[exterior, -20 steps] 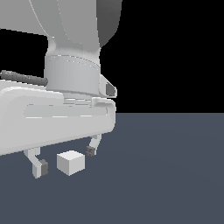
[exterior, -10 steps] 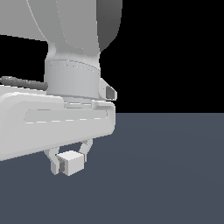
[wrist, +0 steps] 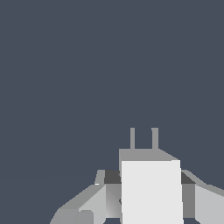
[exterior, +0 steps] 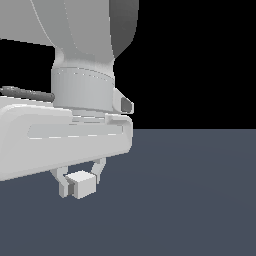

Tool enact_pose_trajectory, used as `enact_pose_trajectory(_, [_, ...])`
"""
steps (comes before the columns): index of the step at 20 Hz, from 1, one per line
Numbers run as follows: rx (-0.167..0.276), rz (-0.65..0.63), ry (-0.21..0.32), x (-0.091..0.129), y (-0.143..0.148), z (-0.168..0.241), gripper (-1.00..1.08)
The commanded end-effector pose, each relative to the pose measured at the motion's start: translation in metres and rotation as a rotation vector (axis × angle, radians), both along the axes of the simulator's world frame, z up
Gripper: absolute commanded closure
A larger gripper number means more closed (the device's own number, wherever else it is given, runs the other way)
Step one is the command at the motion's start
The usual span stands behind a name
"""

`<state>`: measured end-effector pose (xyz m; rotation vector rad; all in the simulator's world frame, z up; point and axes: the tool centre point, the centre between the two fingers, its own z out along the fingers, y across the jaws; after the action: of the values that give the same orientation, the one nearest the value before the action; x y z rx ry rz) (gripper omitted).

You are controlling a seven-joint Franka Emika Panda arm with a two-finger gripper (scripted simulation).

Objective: Plug the charger into the wall socket.

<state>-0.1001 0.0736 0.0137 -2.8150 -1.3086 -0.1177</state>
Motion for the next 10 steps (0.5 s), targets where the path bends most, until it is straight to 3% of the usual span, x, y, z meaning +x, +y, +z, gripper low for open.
enact_pose_trajectory(1, [0.000,-0.021,-0.001,0.002,0.001,0.002,1.08])
enact_pose_trajectory(10, [0.002,-0.184,-0.001,0.015,0.005,0.020,1.08])
